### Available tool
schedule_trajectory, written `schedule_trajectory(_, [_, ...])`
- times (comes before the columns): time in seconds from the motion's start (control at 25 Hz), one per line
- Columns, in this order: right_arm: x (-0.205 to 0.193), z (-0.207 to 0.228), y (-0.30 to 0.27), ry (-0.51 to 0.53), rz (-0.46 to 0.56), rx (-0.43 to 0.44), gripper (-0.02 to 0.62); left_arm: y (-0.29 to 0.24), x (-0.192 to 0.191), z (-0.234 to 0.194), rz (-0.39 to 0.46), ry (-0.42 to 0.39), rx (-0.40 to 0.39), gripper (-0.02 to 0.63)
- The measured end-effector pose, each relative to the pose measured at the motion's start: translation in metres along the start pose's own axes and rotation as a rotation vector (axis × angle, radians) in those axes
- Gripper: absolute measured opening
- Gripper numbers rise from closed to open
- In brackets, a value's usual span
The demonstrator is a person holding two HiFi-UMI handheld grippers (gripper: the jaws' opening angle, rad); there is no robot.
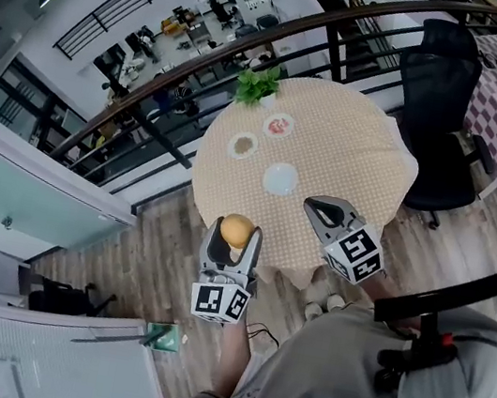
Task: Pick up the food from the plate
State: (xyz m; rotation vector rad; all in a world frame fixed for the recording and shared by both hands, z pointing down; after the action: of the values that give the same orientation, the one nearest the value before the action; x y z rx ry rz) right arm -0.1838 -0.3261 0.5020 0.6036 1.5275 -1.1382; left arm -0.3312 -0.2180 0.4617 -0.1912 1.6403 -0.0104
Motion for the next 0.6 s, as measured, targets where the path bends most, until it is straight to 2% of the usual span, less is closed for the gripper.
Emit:
schedule_trajectory(0.36, [0.006,-0.001,0.013,0.017,0.050,-0.028,0.017,0.003,-0.004,-0.002,0.016,0.009,-0.005,0.357])
schedule_trajectory(0.6, [0.000,-0.003,0.012,0.003,0.054,-0.039,0.016,0.002,-0.023,-0.007,-0.008,0.032,-0.001,0.357])
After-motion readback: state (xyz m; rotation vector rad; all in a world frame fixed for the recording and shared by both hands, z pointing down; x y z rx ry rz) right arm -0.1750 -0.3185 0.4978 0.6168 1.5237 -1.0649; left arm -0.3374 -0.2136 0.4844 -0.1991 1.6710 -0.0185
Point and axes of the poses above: the fingertips, and each gripper's own axes: y backward along the fingers, z to its right, x out of its top, the point moved 3 cm from there along y, backward along the fingers, and after that the axes turned 13 degrees about -z, right-handed, at the moved point
